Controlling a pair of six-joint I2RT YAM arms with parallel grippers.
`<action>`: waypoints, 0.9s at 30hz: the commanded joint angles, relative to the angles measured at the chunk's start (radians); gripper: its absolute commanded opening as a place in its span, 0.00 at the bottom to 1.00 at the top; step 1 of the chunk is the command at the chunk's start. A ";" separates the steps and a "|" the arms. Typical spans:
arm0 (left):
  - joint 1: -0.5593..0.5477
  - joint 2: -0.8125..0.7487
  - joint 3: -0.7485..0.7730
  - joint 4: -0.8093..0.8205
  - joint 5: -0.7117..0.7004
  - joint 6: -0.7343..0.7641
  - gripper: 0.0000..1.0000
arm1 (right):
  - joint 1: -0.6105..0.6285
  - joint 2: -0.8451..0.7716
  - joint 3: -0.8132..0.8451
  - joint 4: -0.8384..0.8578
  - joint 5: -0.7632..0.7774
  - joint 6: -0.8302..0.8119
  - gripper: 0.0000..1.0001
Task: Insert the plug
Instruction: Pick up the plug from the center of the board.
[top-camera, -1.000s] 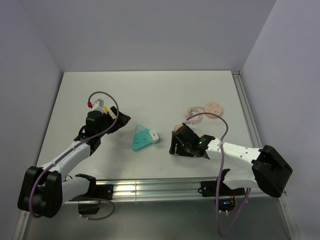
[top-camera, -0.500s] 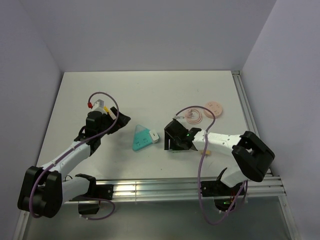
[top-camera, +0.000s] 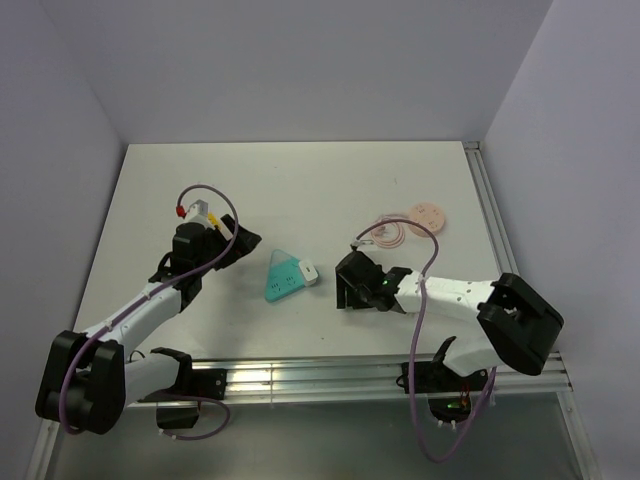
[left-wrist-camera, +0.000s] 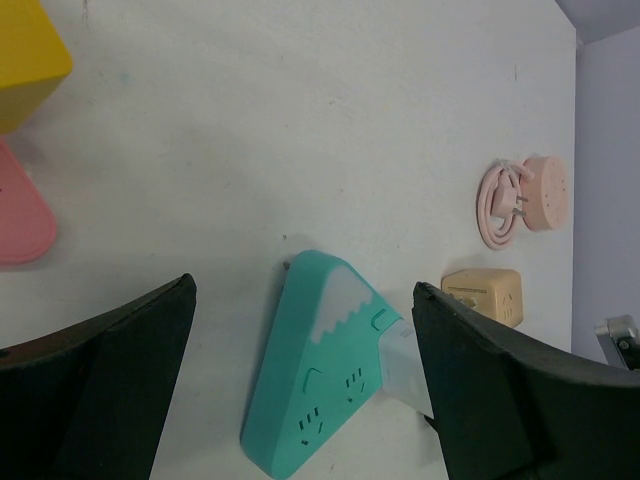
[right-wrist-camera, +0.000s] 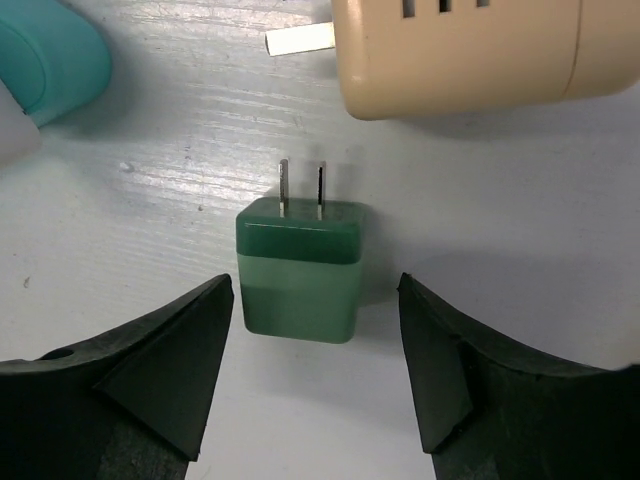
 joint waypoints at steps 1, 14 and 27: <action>0.002 0.007 0.004 0.035 0.008 0.026 0.95 | 0.017 -0.035 -0.037 0.056 0.056 0.024 0.72; 0.002 0.007 0.005 0.034 0.003 0.026 0.95 | 0.123 -0.015 -0.101 0.150 0.204 0.101 0.64; 0.002 -0.001 -0.008 0.034 0.000 0.029 0.95 | 0.283 0.009 -0.199 0.189 0.413 0.277 0.70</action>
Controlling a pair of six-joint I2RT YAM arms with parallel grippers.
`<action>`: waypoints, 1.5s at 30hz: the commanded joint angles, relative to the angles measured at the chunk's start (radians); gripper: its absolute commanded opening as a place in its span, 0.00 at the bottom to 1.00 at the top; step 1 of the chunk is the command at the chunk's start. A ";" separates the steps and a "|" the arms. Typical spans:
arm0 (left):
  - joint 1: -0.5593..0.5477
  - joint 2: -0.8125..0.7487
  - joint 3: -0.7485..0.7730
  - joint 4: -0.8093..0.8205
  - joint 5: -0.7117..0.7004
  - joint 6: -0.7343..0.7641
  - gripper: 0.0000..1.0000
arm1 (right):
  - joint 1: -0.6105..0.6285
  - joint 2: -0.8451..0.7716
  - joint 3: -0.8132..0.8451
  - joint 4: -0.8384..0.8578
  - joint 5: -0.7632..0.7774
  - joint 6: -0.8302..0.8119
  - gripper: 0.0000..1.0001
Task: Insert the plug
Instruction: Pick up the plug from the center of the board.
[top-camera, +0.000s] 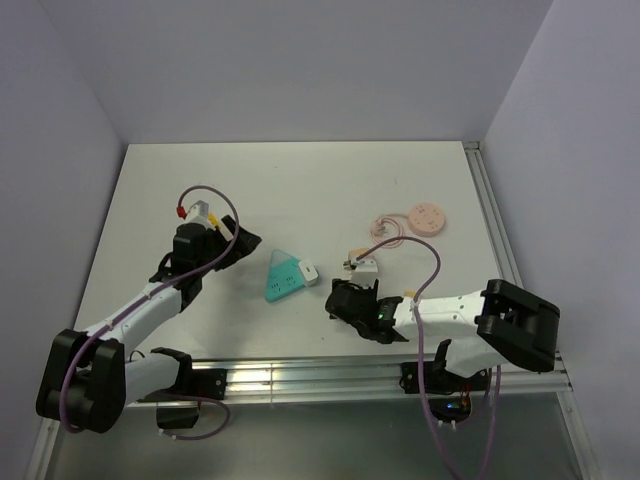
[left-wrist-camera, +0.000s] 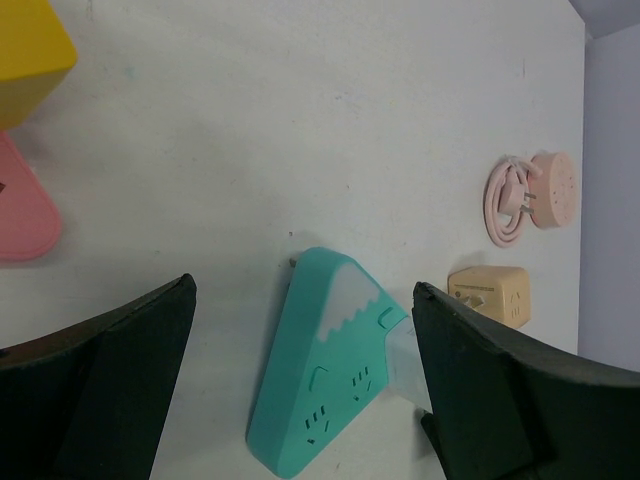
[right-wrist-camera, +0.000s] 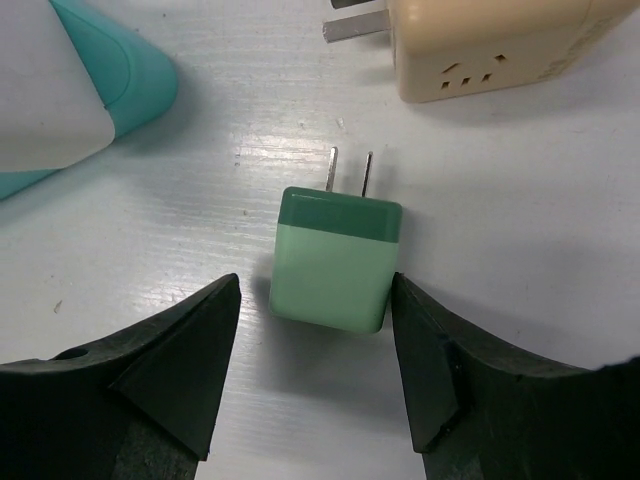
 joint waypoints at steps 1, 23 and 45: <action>0.002 -0.012 -0.008 0.035 0.002 0.024 0.95 | 0.042 0.031 -0.064 -0.025 0.060 0.120 0.70; 0.002 -0.060 -0.062 0.077 0.014 0.030 0.94 | 0.211 0.088 -0.155 0.039 0.344 0.349 0.72; 0.002 -0.063 -0.065 0.070 -0.010 0.047 0.94 | 0.220 0.300 -0.027 0.074 0.333 0.251 0.58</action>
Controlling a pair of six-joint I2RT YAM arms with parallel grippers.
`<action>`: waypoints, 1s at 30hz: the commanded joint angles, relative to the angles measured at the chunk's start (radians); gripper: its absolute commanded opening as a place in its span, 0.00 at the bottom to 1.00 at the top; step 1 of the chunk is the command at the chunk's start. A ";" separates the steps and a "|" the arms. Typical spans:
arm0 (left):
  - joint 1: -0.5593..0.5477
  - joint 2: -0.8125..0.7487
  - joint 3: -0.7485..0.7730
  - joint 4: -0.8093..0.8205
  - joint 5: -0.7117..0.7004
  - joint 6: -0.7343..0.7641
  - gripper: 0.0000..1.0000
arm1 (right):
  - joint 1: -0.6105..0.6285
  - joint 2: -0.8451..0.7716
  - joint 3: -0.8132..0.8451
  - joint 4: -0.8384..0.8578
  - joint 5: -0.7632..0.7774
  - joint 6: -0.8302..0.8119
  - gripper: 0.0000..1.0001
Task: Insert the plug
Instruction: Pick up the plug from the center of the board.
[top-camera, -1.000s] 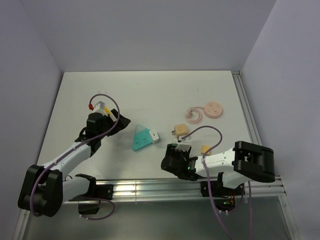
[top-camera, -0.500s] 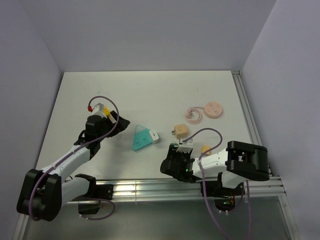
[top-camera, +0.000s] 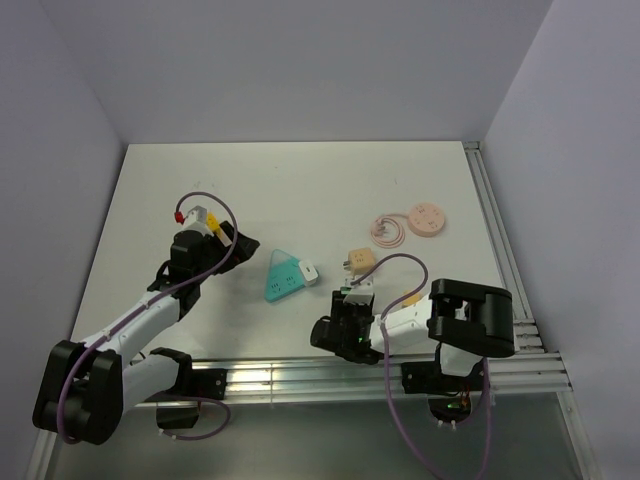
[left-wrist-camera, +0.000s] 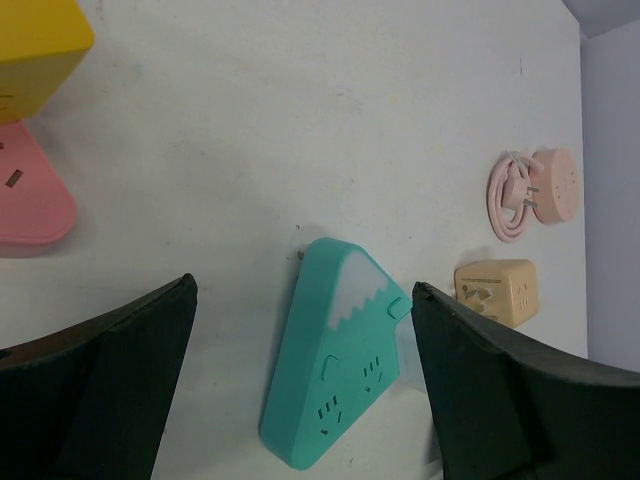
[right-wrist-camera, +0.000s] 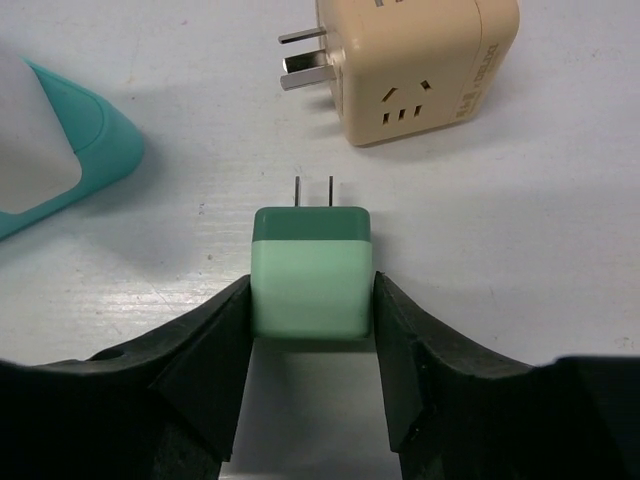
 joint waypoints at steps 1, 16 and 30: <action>0.002 -0.002 0.002 0.032 -0.005 0.025 0.94 | 0.008 0.057 -0.020 -0.019 -0.167 0.040 0.56; 0.002 0.027 0.013 0.037 -0.002 0.029 0.94 | 0.012 -0.220 0.055 -0.230 -0.236 -0.098 0.06; 0.003 0.061 0.041 0.023 0.009 0.033 0.94 | -0.072 -0.433 0.420 -0.606 -0.603 -0.420 0.05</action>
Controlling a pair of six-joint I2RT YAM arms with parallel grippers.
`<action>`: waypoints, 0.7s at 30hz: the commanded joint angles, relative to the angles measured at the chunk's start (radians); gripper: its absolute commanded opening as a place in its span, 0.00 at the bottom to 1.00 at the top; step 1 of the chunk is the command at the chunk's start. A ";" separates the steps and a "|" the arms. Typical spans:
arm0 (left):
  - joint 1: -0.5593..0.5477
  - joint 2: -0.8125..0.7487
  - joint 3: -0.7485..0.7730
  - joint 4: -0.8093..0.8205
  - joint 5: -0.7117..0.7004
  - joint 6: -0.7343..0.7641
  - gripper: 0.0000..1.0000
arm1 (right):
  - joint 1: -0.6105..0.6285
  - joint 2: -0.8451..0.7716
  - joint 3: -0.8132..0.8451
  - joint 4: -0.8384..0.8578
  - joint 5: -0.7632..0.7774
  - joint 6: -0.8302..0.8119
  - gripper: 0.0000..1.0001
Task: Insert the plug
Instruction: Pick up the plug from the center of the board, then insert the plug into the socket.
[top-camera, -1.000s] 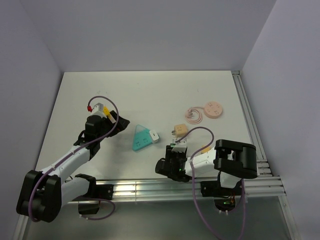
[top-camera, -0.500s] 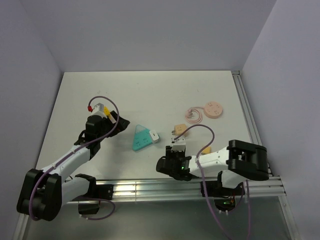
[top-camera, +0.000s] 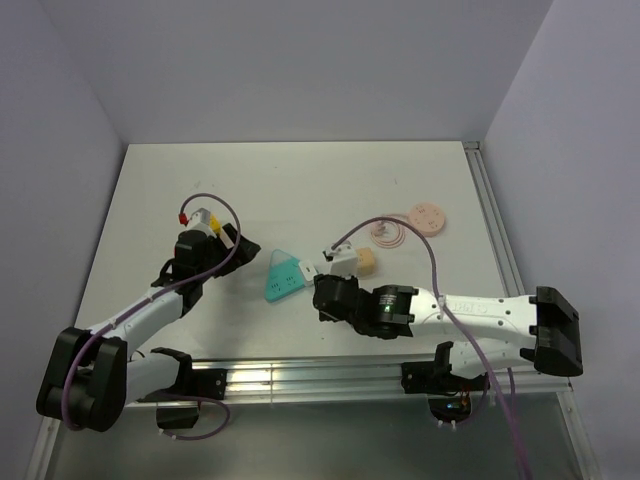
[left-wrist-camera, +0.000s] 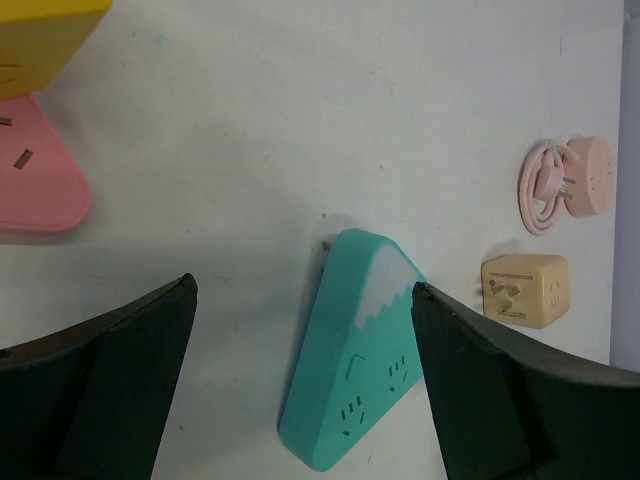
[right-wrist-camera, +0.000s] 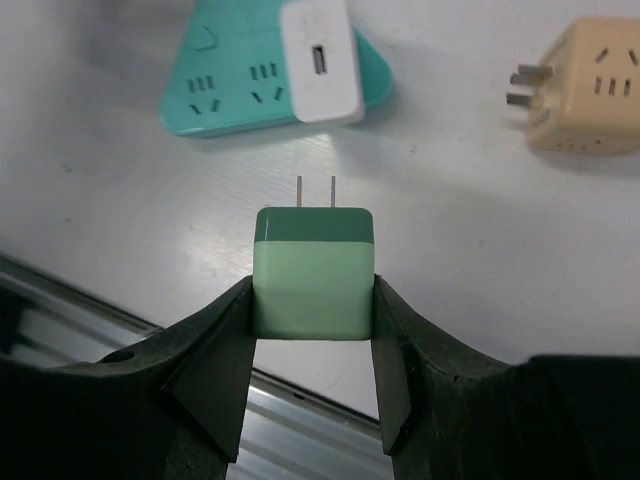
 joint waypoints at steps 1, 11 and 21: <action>0.002 -0.007 0.038 0.022 0.009 0.022 0.94 | -0.024 -0.036 0.129 -0.136 -0.127 -0.111 0.05; 0.008 0.015 0.074 -0.004 0.035 -0.013 0.94 | -0.034 0.145 0.523 -0.349 -0.361 -0.263 0.00; 0.060 0.117 0.133 0.029 0.124 -0.093 0.93 | -0.140 0.422 0.745 -0.383 -0.649 -0.354 0.00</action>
